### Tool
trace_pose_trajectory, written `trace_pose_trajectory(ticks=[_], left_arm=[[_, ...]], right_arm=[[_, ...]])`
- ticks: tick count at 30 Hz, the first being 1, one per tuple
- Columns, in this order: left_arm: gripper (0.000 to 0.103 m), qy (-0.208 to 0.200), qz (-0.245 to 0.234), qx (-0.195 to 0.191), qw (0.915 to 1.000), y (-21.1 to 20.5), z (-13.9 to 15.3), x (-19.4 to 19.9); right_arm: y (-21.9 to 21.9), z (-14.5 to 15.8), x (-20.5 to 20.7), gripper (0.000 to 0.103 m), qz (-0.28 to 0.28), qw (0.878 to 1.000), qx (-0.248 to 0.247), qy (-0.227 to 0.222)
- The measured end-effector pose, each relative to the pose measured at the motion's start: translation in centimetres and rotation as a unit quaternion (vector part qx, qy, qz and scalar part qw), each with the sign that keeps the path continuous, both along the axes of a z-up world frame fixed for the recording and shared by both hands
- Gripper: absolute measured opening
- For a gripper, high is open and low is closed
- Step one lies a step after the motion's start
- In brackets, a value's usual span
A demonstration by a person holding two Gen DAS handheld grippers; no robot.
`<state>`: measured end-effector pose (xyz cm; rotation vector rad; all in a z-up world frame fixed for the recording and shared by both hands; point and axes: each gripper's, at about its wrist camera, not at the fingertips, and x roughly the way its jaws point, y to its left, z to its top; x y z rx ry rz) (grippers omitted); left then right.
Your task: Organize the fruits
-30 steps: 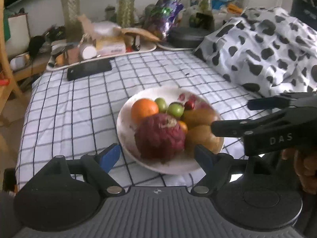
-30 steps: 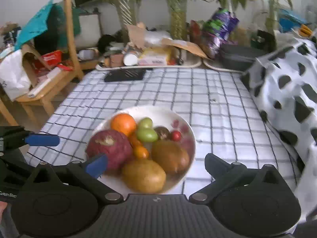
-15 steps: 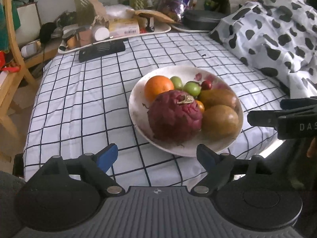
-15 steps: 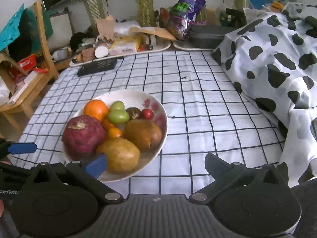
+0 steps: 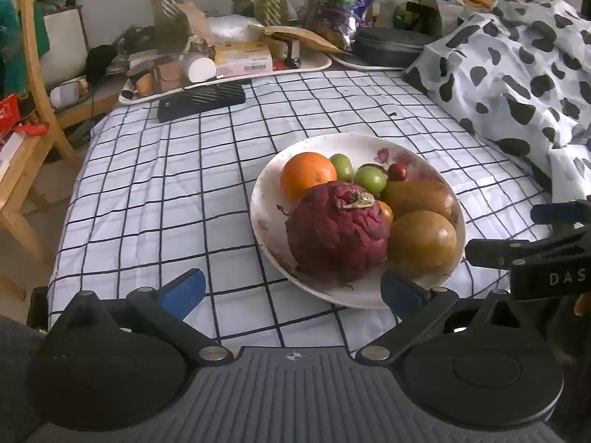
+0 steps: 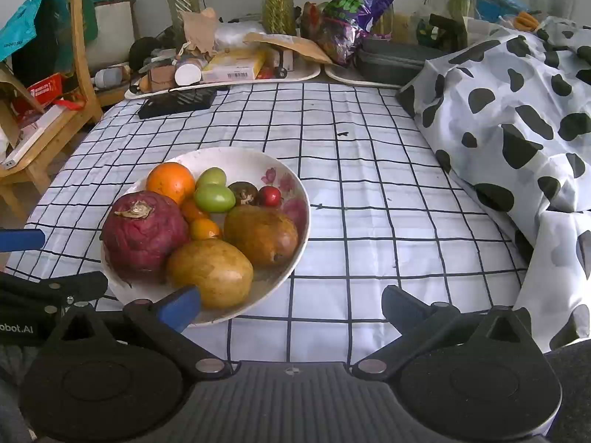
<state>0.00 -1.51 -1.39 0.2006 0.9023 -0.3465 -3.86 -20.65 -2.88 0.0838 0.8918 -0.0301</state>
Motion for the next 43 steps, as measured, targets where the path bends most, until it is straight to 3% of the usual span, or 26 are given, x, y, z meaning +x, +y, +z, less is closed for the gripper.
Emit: trace_pose_trajectory(ticks=[43], left_arm=[[0.103, -0.003, 0.008, -0.003, 1.0, 0.05, 0.09, -0.06]], right_arm=[[0.22, -0.22, 0.11, 0.103, 0.003, 1.0, -0.009, 0.004]])
